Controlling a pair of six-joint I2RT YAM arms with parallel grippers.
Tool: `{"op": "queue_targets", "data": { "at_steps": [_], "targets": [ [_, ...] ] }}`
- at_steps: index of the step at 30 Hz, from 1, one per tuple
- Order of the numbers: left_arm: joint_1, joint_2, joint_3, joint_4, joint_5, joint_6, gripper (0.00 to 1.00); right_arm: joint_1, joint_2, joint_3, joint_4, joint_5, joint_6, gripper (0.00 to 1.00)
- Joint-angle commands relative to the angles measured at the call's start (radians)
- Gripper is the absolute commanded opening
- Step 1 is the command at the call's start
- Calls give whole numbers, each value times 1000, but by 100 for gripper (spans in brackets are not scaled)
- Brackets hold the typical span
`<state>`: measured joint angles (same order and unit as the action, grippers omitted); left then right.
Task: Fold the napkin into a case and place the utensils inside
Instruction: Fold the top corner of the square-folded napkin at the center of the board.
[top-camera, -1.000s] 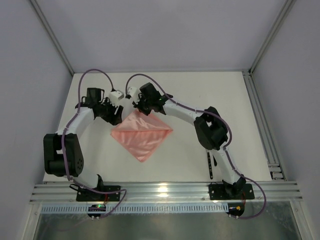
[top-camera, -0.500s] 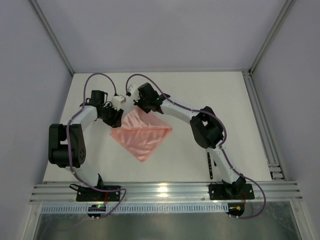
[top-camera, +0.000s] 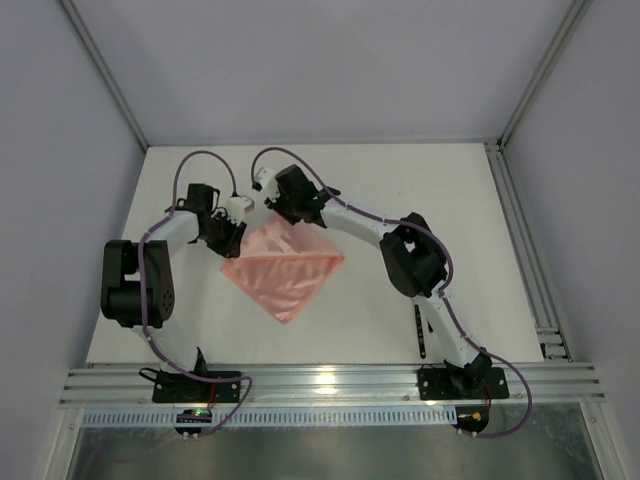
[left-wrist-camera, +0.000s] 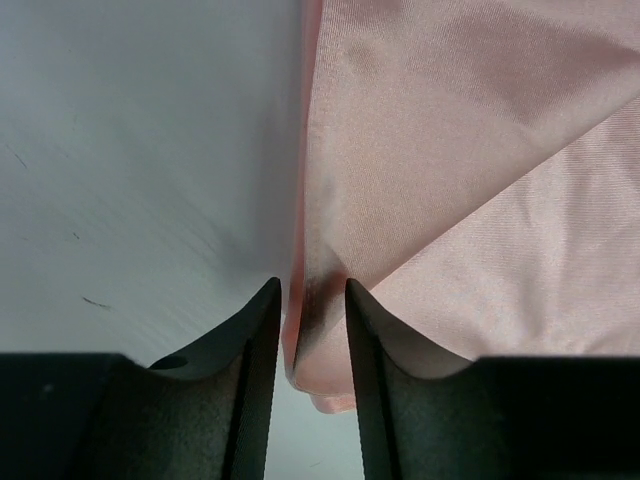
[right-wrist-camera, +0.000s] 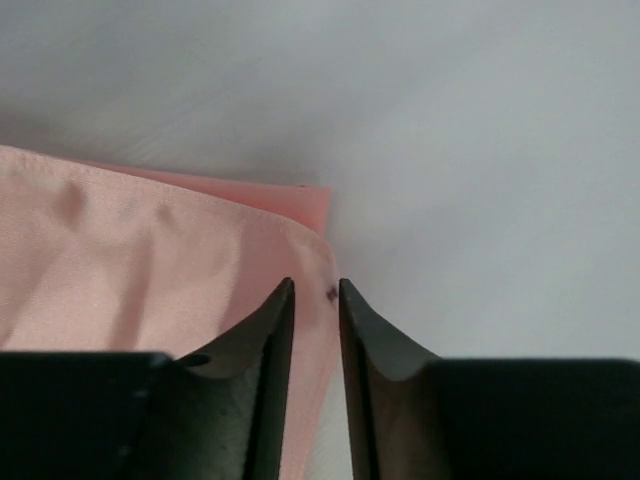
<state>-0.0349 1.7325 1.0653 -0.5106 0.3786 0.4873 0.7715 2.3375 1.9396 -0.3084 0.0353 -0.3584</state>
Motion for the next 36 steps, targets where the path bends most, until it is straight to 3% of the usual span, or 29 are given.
{"op": "queue_targets", "data": {
  "at_steps": [1,6,10,14,22,30,36],
  "targets": [
    [0,-53,-11,14,28,33,36,8,-7,35,23,-20,-4,34],
    [23,-86,-8,-22,74,34,46,6,-82,24,20,-59,38,52],
    [49,-116,-5,-34,114,22,47,3,-199,-37,40,-61,82,56],
    [70,-133,-4,-26,88,-3,46,-26,-337,-203,26,-66,189,58],
    [70,-76,-2,-23,72,-10,27,-109,-552,-638,55,-133,438,58],
    [70,-77,-13,-52,95,31,0,-189,-560,-758,160,-288,481,57],
    [72,-93,-33,-85,92,83,0,-207,-532,-807,218,-336,503,51]
  ]
}}
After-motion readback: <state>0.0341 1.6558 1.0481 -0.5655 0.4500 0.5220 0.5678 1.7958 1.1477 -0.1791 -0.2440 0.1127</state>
